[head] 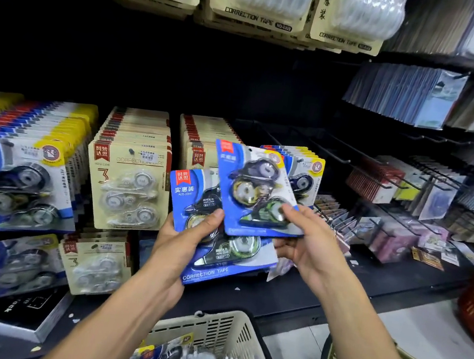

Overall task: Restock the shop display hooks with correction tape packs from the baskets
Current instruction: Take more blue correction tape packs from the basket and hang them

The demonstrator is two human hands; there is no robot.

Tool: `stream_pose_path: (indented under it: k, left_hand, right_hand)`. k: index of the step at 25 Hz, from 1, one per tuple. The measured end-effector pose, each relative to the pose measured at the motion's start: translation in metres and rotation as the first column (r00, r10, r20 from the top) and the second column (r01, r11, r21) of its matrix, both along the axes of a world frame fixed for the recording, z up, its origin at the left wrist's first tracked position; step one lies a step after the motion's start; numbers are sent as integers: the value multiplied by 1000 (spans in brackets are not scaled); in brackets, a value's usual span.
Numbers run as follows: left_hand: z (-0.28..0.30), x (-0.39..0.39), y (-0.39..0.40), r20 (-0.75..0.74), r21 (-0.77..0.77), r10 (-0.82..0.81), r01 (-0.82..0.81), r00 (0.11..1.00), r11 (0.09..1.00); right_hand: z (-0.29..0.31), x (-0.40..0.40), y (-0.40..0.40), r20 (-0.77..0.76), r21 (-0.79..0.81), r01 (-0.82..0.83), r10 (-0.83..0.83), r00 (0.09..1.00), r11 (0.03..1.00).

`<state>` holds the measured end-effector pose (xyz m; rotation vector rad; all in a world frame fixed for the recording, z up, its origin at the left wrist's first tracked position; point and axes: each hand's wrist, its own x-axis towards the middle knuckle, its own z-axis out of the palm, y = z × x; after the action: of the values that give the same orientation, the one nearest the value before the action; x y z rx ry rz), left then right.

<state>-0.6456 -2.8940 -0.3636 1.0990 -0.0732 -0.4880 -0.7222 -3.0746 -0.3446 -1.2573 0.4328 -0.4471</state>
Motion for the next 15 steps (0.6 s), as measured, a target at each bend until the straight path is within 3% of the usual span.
stream_pose_path:
  k: [4,6,15]
  left_hand:
    - [0,-1,2,10,3,53,-53,999,999]
    - [-2,2,5,-6,10,87,-87,996,996]
    - [-3,2,6,10,7,59,-59,998,998]
  right_hand:
    - [-9,-4,-29,53,97,300,-306,951,949]
    - [-19,-7,-46,2,52,407,-408,913,912]
    - [-30,-1,-72,-67,-66,467,-471,879,882]
